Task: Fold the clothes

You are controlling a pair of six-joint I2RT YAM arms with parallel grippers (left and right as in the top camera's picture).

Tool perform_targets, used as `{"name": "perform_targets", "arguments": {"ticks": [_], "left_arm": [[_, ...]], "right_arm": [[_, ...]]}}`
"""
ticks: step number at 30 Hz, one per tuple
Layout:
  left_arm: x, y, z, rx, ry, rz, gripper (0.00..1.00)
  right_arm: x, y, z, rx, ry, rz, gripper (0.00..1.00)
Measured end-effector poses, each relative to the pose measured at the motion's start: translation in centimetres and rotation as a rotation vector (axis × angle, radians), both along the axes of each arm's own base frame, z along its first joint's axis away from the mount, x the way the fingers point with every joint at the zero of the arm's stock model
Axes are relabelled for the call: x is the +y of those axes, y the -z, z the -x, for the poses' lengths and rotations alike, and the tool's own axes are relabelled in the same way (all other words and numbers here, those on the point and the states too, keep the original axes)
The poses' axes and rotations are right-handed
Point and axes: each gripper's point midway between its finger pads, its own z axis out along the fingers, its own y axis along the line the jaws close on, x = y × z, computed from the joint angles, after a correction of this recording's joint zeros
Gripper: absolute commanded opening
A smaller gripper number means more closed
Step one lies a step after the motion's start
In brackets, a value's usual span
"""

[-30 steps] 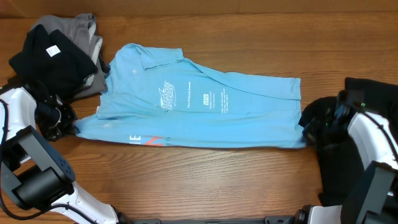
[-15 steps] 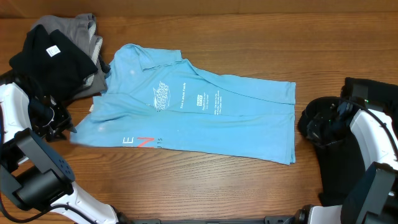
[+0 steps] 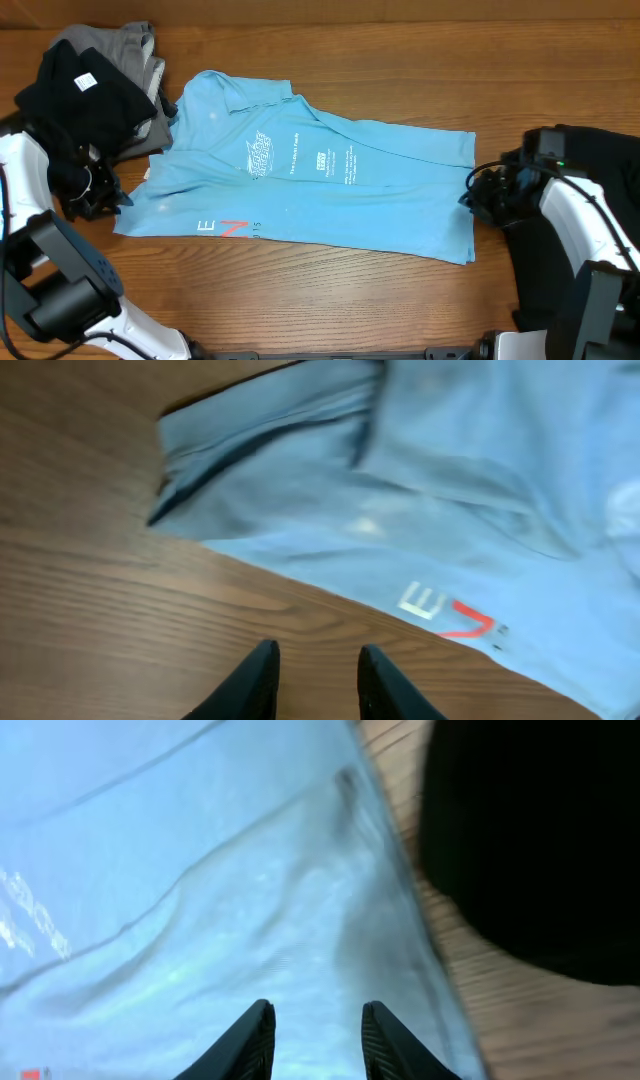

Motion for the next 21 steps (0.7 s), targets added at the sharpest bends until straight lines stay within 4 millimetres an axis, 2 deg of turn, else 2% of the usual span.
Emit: {"name": "perform_targets", "arguments": {"ticks": [5,8,10,12,16,21], "left_arm": [[-2.1,-4.9,-1.6,-0.179,0.09,-0.071,0.44],[-3.2,-8.2,-1.8,-0.28,0.131,-0.123,0.48],[-3.6,-9.7,-1.7,-0.324,0.141,-0.146,0.48],[-3.7,-10.4,-1.5,-0.343,0.141,-0.157,0.47],[-3.7,-10.4,-1.5,-0.342,0.141,-0.157,0.47],[-3.7,-10.3,-1.4,-0.336,0.141,-0.153,0.47]], "right_arm": [[1.1,1.4,1.1,0.033,0.015,-0.017,0.18],[1.2,3.3,3.5,0.121,0.075,-0.018,0.17],[1.1,4.6,5.2,0.176,0.116,-0.007,0.16],[1.1,4.9,5.5,0.18,0.151,-0.011,0.15],[0.3,5.0,5.8,0.204,0.23,0.012,0.08],[-3.0,5.1,6.8,0.249,0.376,0.078,0.06]]}}
